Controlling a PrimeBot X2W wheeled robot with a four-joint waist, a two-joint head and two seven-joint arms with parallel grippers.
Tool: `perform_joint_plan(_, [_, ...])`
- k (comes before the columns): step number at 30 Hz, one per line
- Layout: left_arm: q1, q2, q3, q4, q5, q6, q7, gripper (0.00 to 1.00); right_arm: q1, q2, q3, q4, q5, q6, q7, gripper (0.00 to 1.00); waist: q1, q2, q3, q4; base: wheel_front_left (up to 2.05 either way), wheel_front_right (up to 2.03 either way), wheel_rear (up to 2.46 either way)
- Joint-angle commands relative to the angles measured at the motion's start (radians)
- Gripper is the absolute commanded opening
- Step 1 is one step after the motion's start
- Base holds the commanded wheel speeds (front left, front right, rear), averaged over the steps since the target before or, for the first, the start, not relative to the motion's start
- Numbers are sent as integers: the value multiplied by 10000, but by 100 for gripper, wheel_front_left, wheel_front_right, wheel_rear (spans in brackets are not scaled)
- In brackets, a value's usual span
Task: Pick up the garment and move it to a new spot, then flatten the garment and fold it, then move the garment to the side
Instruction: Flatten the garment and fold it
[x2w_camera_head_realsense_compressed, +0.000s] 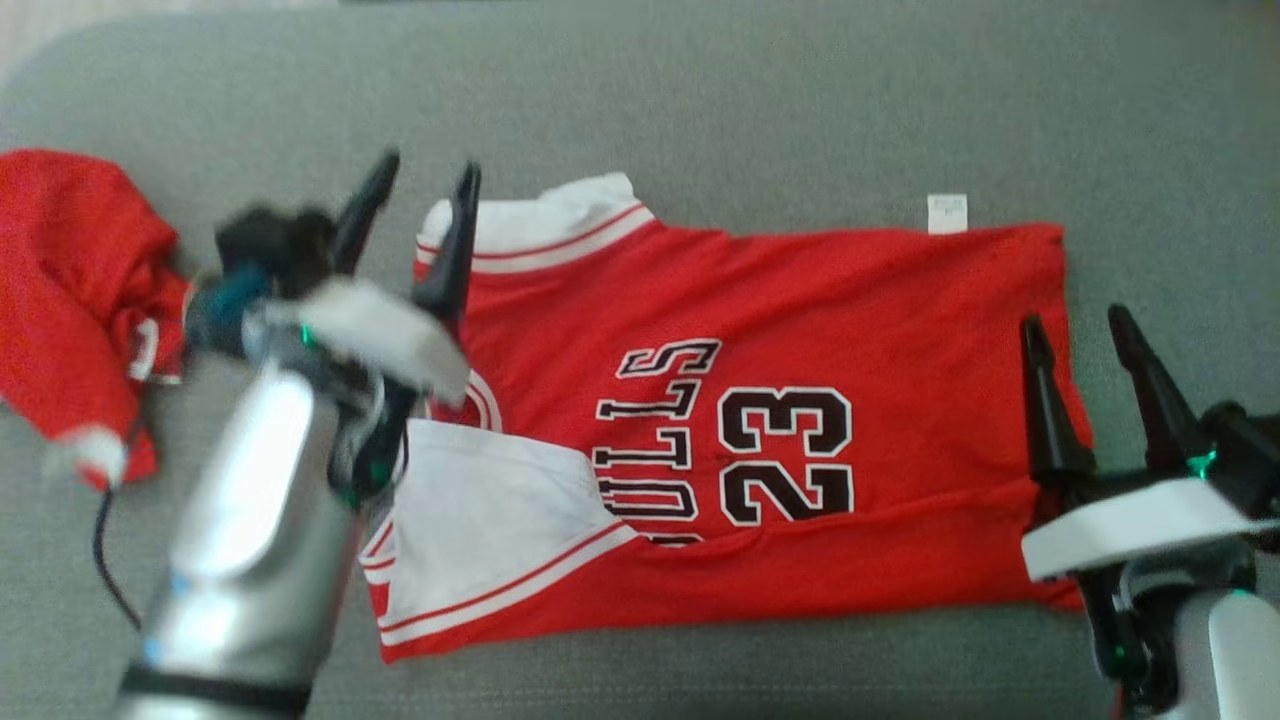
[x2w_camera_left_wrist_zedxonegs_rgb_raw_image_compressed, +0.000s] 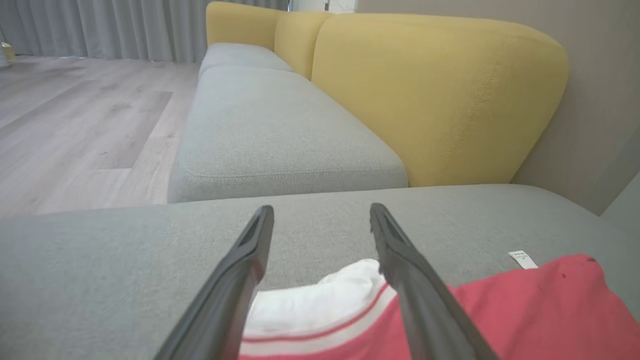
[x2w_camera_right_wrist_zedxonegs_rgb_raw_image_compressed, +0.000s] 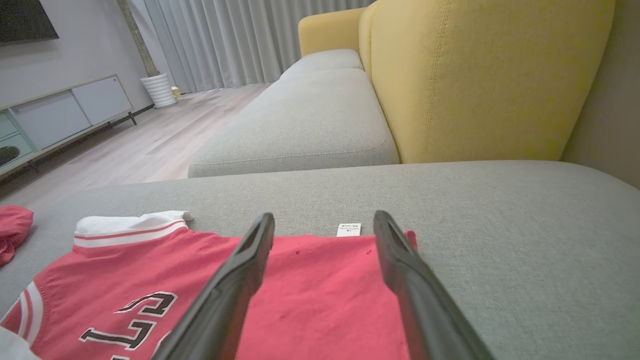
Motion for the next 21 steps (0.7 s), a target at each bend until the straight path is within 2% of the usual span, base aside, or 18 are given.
perform_joint_plan(1, [-983,106,300,245,-66,-118,49,100,-476,-62,303,-337,-52,-9,-7,100,0,0,671,-264,0,0,0])
perform_joint_plan(4, [-2171,-61,217,1593,-179,-342,77,100,-729,-62,387,-250,-49,-9,-57,100,0,0,1063,-466,0,0,0])
perform_joint_plan(5, [-2171,-61,217,1593,-179,-342,77,100,-729,-62,387,-250,-49,-9,-57,100,0,0,1063,-466,0,0,0])
perform_joint_plan(6, [-2807,-148,125,2539,-281,-470,184,100,-865,-62,450,-174,-41,-9,-87,100,0,0,1274,-595,0,0,0])
perform_joint_plan(8, [-3331,-201,0,3451,-388,-586,274,100,-971,-61,511,-90,-25,-9,-114,100,0,0,1435,-720,0,0,0])
perform_joint_plan(12, [-3955,-320,-248,5255,-809,-723,925,100,-1089,-61,575,108,6,-9,-172,100,0,0,1587,-893,0,0,0])
perform_joint_plan(17, [-4250,-424,-649,6617,-1315,-767,1535,100,-1154,-61,482,333,91,-9,-191,100,0,0,1647,-972,0,0,0])
perform_joint_plan(18, [-4256,-448,-800,6747,-1442,-769,1694,93,-1159,-61,466,359,95,-9,-193,100,0,0,1643,-975,0,0,0])
perform_joint_plan(19, [-4267,-456,-951,6824,-1557,-770,1799,79,-1161,-61,447,383,102,-9,-194,100,0,0,1634,-970,0,0,0])
perform_joint_plan(20, [-4287,-440,-1071,6856,-1670,-770,1798,57,-1160,-61,426,402,113,-9,-193,100,0,0,1627,-960,0,0,0])
perform_joint_plan(21, [-4294,-419,-1203,6888,-1769,-771,1811,16,-1163,-61,406,419,115,-9,-190,100,0,0,1617,-949,0,0,0])
